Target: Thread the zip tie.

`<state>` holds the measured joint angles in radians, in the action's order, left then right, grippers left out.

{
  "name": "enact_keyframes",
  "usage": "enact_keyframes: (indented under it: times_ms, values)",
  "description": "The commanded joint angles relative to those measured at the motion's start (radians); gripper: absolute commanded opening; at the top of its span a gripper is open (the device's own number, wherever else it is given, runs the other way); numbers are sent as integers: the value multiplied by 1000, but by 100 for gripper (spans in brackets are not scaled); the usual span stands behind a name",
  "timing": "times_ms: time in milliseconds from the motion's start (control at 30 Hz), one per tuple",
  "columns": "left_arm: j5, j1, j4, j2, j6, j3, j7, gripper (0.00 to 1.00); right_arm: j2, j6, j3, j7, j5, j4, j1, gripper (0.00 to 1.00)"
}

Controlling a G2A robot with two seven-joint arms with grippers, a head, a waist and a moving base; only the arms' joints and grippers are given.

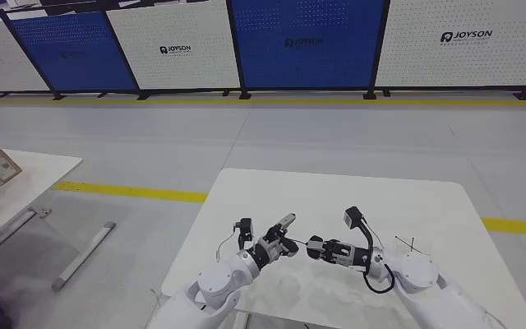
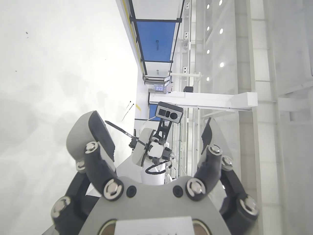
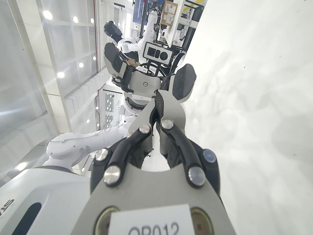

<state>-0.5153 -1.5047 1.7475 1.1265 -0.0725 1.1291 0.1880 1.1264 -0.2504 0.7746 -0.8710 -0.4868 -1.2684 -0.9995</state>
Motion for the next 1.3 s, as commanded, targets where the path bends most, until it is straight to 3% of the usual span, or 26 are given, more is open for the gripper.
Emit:
enact_keyframes:
  times_ms: [0,33,333,400,433,667,833,900,1100,1267]
  values:
    - [-1,-4,3,-1,3,6,3,44,0,0,0,0,0,0,0,0]
    - [-1,-7,4,-1,4,10,5,39,0,0,0,0,0,0,0,0]
    - [44,-42,30,-10,33,37,57,30,0,0,0,0,0,0,0,0]
    - [75,-52,34,-12,44,40,58,22,0,0,0,0,0,0,0,0]
    - [86,-53,38,-12,46,40,57,13,0,0,0,0,0,0,0,0]
    - [131,-59,42,-12,59,31,52,15,0,0,0,0,0,0,0,0]
    - [162,-56,38,-11,55,21,56,22,0,0,0,0,0,0,0,0]
    - [178,-57,36,-11,63,16,51,20,0,0,0,0,0,0,0,0]
    - [195,-54,30,-9,68,9,45,1,0,0,0,0,0,0,0,0]
    - [199,-52,25,-8,69,7,42,3,0,0,0,0,0,0,0,0]
